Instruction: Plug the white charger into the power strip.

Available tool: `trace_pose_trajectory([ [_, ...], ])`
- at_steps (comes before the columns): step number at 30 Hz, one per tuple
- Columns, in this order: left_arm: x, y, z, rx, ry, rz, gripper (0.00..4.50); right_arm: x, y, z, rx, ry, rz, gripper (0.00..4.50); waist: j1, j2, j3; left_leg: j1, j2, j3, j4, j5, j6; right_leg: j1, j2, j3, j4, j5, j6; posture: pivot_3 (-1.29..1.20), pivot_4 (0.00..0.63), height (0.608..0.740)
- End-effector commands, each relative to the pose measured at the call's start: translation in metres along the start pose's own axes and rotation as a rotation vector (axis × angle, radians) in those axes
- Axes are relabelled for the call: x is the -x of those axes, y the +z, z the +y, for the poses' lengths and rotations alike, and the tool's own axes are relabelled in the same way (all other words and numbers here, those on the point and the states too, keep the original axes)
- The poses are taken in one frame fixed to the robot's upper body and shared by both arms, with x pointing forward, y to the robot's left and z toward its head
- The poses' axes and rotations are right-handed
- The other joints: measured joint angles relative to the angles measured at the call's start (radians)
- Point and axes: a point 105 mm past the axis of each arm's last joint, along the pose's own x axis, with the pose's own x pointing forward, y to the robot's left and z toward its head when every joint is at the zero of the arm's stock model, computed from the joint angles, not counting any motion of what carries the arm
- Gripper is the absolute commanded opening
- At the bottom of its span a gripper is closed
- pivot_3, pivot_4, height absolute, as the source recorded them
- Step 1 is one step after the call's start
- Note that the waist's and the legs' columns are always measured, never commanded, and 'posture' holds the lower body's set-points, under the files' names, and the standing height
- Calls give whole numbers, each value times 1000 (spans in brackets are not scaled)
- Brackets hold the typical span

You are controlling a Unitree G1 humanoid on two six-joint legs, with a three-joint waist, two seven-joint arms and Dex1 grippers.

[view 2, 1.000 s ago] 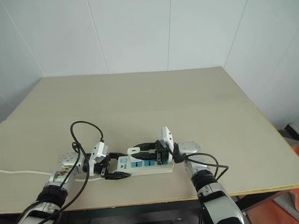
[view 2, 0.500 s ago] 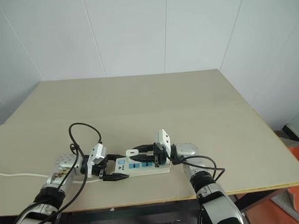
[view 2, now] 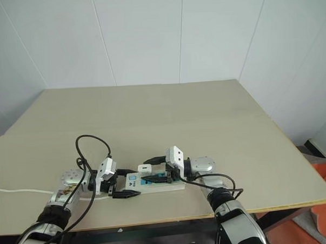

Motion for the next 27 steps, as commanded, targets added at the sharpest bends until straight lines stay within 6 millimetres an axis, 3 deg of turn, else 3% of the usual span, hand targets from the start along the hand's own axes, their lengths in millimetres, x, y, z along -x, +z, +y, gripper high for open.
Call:
trace_pose_trajectory([
  [1,-2,12,0,-61,-21,-32,3310,11,-60,38,-203,56,186,4264,0,0,0,0,0,0,0,0,0,0,0,0,0,0,0,0,150,740],
  [2,-2,12,0,-61,-21,-32,3310,11,-60,39,-205,61,188,4444,1,0,0,0,0,0,0,0,0,0,0,0,0,0,0,0,150,740],
  [11,-4,11,3,-16,15,-43,3310,18,-58,41,-209,89,176,4444,2,0,0,0,0,0,-1,0,0,0,0,0,-1,0,-1,0,150,740],
  [15,-5,27,-2,-71,-16,-156,4493,21,-53,39,-197,89,164,4500,9,0,0,0,0,0,-1,0,0,0,0,0,-2,-1,-1,0,150,740],
  [18,-4,38,3,-101,37,-223,4493,24,-49,35,-189,81,155,4500,15,1,0,0,0,0,-1,0,0,0,-1,0,-2,-1,-1,0,150,740],
  [22,12,44,-1,-98,-15,-226,4493,26,-42,30,-153,69,143,4500,16,2,1,-1,0,0,-2,0,0,-1,0,0,-2,-1,-1,0,150,740],
  [25,44,63,0,-83,-30,-225,4493,33,-19,18,-73,7,80,4500,18,3,3,-2,0,0,-2,0,0,-2,0,0,-3,-1,-1,0,150,740],
  [27,62,65,-2,-98,-25,-151,4493,47,1,10,-35,-24,46,4500,21,4,8,-4,0,0,-2,0,0,-4,0,-1,-3,-1,-1,0,150,740],
])
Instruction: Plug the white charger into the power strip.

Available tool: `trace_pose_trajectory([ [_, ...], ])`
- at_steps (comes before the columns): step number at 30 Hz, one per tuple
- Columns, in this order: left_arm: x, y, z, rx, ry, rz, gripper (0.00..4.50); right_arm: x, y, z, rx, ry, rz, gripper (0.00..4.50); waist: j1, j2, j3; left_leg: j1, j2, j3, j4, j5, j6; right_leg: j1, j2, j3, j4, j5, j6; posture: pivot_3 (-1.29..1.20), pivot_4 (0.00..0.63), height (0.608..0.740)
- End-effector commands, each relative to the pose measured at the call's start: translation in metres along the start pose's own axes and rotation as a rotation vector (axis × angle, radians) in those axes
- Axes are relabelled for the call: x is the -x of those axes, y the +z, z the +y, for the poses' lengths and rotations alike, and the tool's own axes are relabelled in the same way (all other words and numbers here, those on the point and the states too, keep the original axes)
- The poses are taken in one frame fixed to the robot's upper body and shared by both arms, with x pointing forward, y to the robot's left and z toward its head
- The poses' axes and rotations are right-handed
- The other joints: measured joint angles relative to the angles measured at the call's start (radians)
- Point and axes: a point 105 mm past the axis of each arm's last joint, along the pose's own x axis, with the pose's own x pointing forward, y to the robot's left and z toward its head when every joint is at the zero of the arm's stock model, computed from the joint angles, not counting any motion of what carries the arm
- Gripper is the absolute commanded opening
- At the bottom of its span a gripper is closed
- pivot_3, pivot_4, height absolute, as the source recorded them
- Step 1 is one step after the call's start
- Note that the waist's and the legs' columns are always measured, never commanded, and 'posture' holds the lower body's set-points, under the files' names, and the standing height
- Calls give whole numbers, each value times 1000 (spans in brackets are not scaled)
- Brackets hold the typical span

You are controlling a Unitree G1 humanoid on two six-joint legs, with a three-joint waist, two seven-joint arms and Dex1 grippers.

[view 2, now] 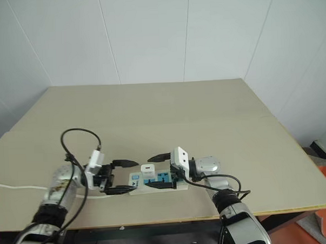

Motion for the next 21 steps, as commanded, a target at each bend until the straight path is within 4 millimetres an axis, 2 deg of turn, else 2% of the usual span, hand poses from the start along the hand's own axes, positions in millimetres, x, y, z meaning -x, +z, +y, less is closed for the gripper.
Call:
trace_pose_trajectory([
  [1,32,24,-3,-57,3,68,4493,35,3,1,-55,-46,30,4500,3,4,5,-2,0,0,0,0,0,-1,0,0,0,0,0,0,150,740],
  [5,54,25,-11,-68,22,140,4493,71,33,-13,30,-103,59,4500,11,16,19,-9,-2,0,1,0,0,-7,-3,0,-2,0,2,0,150,740],
  [8,73,26,-18,-61,50,181,4493,104,53,-15,94,-96,137,4500,8,17,30,-23,-1,1,2,0,0,-22,-2,1,1,1,1,0,150,740],
  [9,78,26,-21,-61,56,195,4493,113,58,-15,109,-90,161,4500,7,17,33,-32,-1,1,3,0,0,-32,-1,1,3,4,-4,0,150,740],
  [11,86,25,-25,-59,70,212,4493,127,65,-14,125,-70,225,4500,4,17,37,-37,-1,1,4,0,0,-38,0,0,5,7,-9,0,150,740],
  [16,92,28,-30,-66,86,207,4493,145,83,-8,124,5,314,4500,5,16,44,-37,-1,3,3,0,0,-37,-1,1,3,7,-8,0,150,740],
  [21,88,24,-34,-67,105,158,4493,155,88,-3,111,31,406,4500,6,16,45,-38,0,3,4,0,0,-37,-1,1,2,6,-6,0,150,740],
])
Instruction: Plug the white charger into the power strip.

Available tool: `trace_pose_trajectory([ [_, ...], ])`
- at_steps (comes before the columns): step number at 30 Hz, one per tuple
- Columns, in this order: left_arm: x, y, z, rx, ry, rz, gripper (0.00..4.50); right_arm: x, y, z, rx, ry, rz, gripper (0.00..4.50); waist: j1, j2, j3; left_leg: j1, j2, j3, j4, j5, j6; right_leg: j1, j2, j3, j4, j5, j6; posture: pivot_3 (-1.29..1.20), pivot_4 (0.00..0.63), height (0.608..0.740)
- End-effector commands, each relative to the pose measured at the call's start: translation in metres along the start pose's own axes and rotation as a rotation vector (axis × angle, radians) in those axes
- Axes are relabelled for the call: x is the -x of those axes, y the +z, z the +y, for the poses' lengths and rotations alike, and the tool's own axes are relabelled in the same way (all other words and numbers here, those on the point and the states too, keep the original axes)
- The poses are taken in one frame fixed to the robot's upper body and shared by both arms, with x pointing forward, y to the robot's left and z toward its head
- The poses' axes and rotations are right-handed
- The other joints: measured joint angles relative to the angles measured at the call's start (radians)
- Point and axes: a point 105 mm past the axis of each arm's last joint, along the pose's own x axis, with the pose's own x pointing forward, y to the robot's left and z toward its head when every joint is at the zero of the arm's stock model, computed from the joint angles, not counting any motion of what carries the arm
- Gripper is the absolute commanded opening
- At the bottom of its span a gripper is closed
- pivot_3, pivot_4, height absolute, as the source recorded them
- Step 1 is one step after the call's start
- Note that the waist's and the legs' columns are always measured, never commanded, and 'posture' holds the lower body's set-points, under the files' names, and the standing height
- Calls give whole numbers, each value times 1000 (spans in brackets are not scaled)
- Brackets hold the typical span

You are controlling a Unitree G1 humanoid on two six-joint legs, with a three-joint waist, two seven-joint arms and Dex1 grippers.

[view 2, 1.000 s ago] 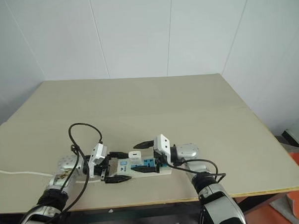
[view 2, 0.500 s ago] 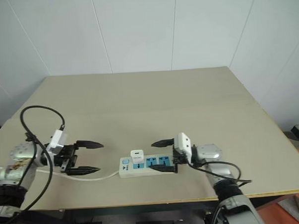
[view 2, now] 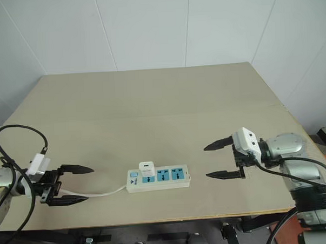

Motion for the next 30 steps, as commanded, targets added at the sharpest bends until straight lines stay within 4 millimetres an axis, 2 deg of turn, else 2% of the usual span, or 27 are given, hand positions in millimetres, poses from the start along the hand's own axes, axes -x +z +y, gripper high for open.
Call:
trace_pose_trajectory([
  [1,-3,6,-3,-37,13,-50,4493,9,8,1,4,18,42,4500,0,0,0,0,0,0,0,0,0,0,0,0,0,0,0,0,150,740],
  [5,-12,3,-9,-21,-1,-88,4493,13,1,3,-56,8,103,4500,1,0,0,-1,0,0,0,0,0,0,0,0,-1,1,-2,0,150,740],
  [9,-17,2,-7,-11,-10,-96,4493,15,-3,1,-111,-30,132,4500,1,0,0,-1,0,0,0,0,0,0,0,0,0,2,-2,0,150,740],
  [17,-18,13,24,-32,-9,-66,4493,14,-6,-14,-125,-87,162,4500,1,0,0,-1,0,1,1,0,0,0,0,0,0,2,-1,0,150,740],
  [21,-15,17,30,-40,-10,-49,4493,11,1,-19,-71,-100,144,4500,-4,0,0,-1,0,1,1,0,0,0,0,0,0,2,-1,0,150,740],
  [26,-10,18,35,-54,-19,2,4493,-5,0,-34,-147,-137,205,4500,-6,0,0,-1,0,1,1,0,-1,-1,0,0,2,2,-2,0,150,740],
  [30,3,32,43,-75,21,-17,4493,-25,22,-36,-166,-82,183,4500,-1,0,0,-1,0,1,1,1,-1,-1,0,0,3,2,-2,0,150,740],
])
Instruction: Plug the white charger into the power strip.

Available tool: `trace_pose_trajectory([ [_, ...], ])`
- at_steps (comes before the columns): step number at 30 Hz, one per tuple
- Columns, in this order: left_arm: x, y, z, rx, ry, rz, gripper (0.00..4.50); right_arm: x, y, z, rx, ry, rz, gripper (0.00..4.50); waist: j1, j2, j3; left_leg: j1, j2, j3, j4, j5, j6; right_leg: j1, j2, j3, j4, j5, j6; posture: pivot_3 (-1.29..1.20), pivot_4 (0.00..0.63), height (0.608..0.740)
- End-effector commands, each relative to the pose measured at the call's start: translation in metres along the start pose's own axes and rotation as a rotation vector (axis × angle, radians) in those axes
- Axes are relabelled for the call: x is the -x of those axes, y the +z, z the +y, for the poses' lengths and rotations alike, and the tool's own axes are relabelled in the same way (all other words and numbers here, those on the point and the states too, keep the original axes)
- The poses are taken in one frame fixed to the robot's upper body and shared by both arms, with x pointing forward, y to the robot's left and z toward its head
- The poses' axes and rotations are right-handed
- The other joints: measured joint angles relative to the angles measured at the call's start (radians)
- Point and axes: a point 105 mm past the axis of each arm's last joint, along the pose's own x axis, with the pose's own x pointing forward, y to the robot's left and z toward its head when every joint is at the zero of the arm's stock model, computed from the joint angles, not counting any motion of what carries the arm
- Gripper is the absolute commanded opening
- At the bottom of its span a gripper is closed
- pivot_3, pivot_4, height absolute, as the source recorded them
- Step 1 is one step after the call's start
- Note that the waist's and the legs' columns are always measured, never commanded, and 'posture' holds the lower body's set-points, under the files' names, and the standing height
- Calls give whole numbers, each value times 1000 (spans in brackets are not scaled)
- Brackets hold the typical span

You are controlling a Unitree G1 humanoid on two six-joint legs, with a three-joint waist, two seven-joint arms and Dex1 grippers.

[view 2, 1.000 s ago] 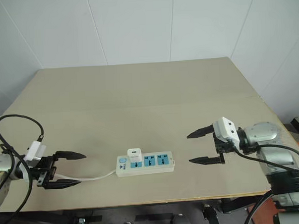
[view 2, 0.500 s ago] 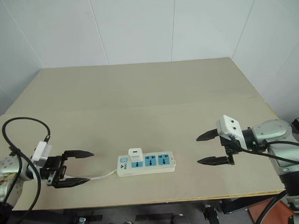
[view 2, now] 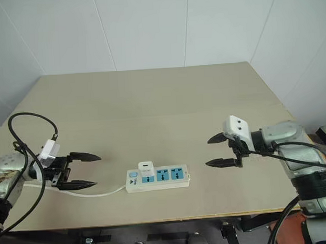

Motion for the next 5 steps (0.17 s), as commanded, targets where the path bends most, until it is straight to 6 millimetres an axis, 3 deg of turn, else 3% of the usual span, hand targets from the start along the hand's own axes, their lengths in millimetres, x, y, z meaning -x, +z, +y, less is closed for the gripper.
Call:
trace_pose_trajectory([
  [1,18,17,8,-50,40,9,4493,-12,30,4,29,44,-22,4500,-2,0,0,0,0,0,0,0,0,0,0,0,0,0,0,0,150,740],
  [5,26,17,9,-42,52,34,4493,-21,48,7,42,59,-35,4500,-3,0,0,-3,0,0,0,0,0,-2,0,0,0,0,0,0,150,740],
])
